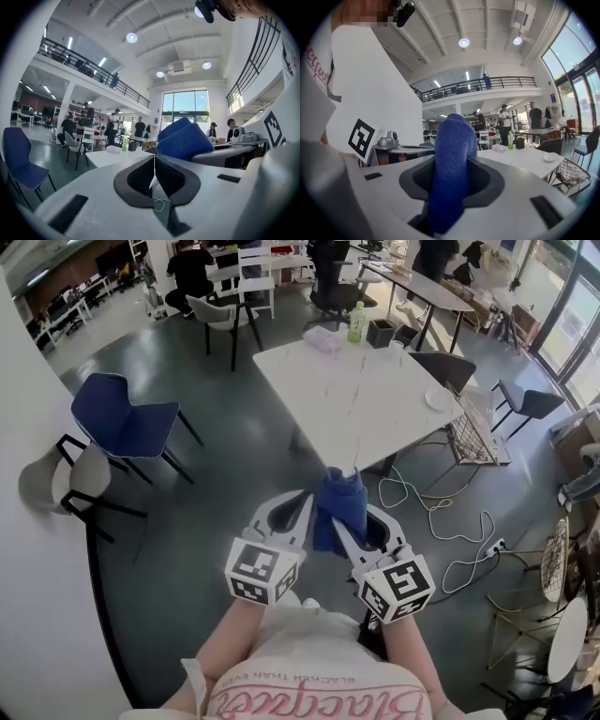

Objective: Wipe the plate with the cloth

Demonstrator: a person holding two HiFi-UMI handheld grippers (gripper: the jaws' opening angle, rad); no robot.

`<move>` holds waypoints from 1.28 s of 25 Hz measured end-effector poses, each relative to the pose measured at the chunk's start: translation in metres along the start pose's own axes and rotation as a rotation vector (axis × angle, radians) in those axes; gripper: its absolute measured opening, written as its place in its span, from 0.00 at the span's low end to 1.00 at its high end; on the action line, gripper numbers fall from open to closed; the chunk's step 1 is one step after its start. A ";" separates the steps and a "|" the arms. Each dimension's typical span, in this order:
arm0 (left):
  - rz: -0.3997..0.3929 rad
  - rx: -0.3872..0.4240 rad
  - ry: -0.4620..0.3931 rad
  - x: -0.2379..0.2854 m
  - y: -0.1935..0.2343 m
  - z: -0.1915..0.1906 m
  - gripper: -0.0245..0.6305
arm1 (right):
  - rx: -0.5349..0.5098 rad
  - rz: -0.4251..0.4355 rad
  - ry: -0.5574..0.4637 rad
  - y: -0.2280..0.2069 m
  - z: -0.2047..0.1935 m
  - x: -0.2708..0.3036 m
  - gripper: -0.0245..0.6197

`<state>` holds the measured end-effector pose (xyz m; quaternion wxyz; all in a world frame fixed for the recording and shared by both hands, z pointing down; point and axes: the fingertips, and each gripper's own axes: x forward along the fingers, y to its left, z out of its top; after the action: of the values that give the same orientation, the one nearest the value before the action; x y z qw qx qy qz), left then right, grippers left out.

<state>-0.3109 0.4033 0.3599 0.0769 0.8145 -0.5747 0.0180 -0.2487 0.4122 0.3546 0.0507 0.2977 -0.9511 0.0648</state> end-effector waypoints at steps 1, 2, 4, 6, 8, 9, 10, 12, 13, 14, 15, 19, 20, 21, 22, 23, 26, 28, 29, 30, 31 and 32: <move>-0.004 0.003 0.003 0.003 -0.003 0.000 0.04 | 0.006 -0.006 -0.003 -0.004 0.000 -0.002 0.24; -0.009 0.005 0.006 0.006 -0.006 0.000 0.04 | 0.011 -0.011 -0.007 -0.008 0.000 -0.005 0.24; -0.018 0.009 0.010 0.012 -0.010 0.000 0.04 | 0.019 -0.023 -0.011 -0.015 0.001 -0.008 0.24; -0.029 0.013 0.013 0.018 -0.013 0.001 0.04 | 0.023 -0.035 -0.009 -0.022 0.000 -0.010 0.24; -0.041 0.019 0.017 0.025 -0.014 0.000 0.04 | 0.027 -0.047 -0.006 -0.027 -0.002 -0.009 0.24; -0.048 0.023 0.020 0.028 -0.015 0.000 0.04 | 0.028 -0.053 -0.006 -0.030 -0.002 -0.009 0.24; -0.056 0.025 0.022 0.032 -0.017 -0.001 0.04 | 0.029 -0.059 -0.006 -0.033 -0.002 -0.009 0.24; -0.073 0.022 0.027 0.041 -0.019 -0.002 0.04 | 0.032 -0.070 -0.006 -0.040 -0.003 -0.009 0.24; -0.082 0.019 0.030 0.046 -0.020 -0.002 0.04 | 0.035 -0.077 -0.005 -0.044 -0.003 -0.009 0.24; -0.090 0.015 0.032 0.052 -0.021 -0.003 0.04 | 0.038 -0.085 -0.003 -0.049 -0.004 -0.009 0.24; -0.097 0.014 0.035 0.057 -0.021 -0.004 0.04 | 0.042 -0.094 -0.001 -0.055 -0.005 -0.008 0.24; -0.131 0.016 0.040 0.082 -0.023 -0.005 0.04 | 0.051 -0.129 0.004 -0.077 -0.007 -0.005 0.24; -0.140 0.014 0.041 0.089 -0.023 -0.005 0.04 | 0.052 -0.138 0.004 -0.083 -0.008 -0.004 0.24; -0.147 0.012 0.043 0.096 -0.023 -0.006 0.04 | 0.054 -0.147 0.005 -0.089 -0.008 -0.003 0.24; -0.155 0.012 0.044 0.104 -0.023 -0.006 0.04 | 0.056 -0.156 0.005 -0.096 -0.008 -0.002 0.24; -0.162 0.012 0.045 0.112 -0.023 -0.006 0.04 | 0.056 -0.166 0.007 -0.103 -0.008 -0.001 0.24; -0.191 0.012 0.049 0.136 -0.024 -0.004 0.04 | 0.059 -0.196 0.009 -0.125 -0.007 0.002 0.24; -0.215 0.012 0.050 0.154 -0.026 -0.002 0.04 | 0.062 -0.216 0.008 -0.141 -0.006 0.005 0.24; -0.226 0.012 0.050 0.164 -0.027 -0.001 0.04 | 0.063 -0.226 0.007 -0.150 -0.005 0.006 0.24; -0.236 0.015 0.051 0.173 -0.028 0.000 0.04 | 0.064 -0.236 0.006 -0.159 -0.004 0.008 0.24; -0.246 0.020 0.053 0.183 -0.029 0.001 0.04 | 0.065 -0.245 0.003 -0.169 -0.002 0.009 0.24; -0.255 0.026 0.056 0.194 -0.030 0.002 0.04 | 0.066 -0.255 0.000 -0.178 0.000 0.011 0.24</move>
<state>-0.2170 0.2323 0.3779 0.0840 0.8811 -0.4638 0.0380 -0.1555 0.2609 0.3726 0.0487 0.4179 -0.9028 0.0892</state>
